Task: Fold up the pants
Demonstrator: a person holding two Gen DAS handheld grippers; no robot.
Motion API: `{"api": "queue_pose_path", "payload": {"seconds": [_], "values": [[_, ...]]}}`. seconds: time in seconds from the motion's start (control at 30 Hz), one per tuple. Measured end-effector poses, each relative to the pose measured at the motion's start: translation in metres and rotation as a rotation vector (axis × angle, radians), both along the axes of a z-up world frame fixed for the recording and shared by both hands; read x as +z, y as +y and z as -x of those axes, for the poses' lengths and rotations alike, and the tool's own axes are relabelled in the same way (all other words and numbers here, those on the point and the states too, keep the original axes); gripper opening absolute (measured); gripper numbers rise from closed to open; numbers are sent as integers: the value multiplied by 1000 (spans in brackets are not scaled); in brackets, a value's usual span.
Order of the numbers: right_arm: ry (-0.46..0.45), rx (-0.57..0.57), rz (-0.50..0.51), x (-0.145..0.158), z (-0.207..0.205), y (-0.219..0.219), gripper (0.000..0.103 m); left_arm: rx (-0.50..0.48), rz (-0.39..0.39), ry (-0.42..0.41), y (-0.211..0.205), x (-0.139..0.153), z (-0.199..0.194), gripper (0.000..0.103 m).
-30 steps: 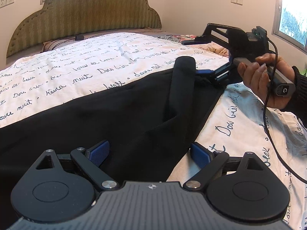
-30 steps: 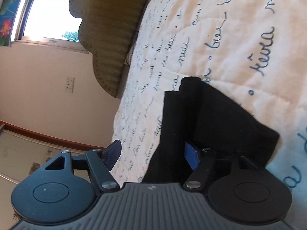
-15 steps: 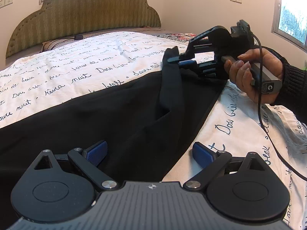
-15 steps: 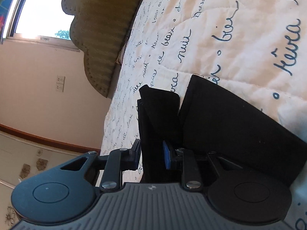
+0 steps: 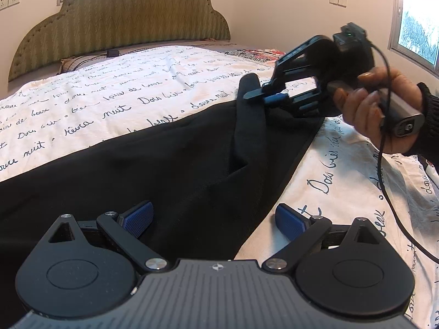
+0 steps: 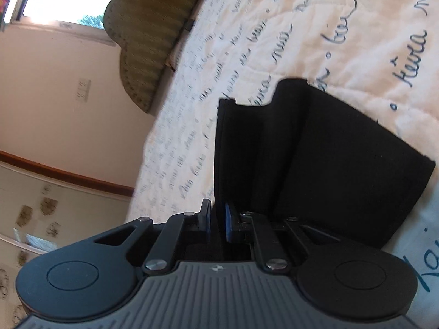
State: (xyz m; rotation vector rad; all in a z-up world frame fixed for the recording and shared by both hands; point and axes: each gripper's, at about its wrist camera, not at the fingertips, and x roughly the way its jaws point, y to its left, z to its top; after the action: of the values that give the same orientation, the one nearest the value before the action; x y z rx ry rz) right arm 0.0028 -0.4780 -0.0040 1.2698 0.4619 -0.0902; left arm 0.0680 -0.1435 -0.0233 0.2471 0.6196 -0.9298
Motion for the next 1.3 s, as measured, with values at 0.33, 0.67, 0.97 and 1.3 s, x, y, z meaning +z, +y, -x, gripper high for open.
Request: {"api": "queue_pose_path", "payload": {"seconds": [0.33, 0.67, 0.97, 1.3], "values": [[48, -66, 30, 3, -24, -21, 10, 28, 7, -15, 4, 3, 3, 97], [-348, -157, 52, 58, 55, -16, 4, 275, 222, 112, 89, 22, -6, 98], [-227, -267, -84, -16, 107, -30, 4, 292, 267, 188, 101, 26, -14, 97], [-48, -219, -138, -45, 130, -41, 8, 436, 296, 166, 154, 74, -56, 97]]}}
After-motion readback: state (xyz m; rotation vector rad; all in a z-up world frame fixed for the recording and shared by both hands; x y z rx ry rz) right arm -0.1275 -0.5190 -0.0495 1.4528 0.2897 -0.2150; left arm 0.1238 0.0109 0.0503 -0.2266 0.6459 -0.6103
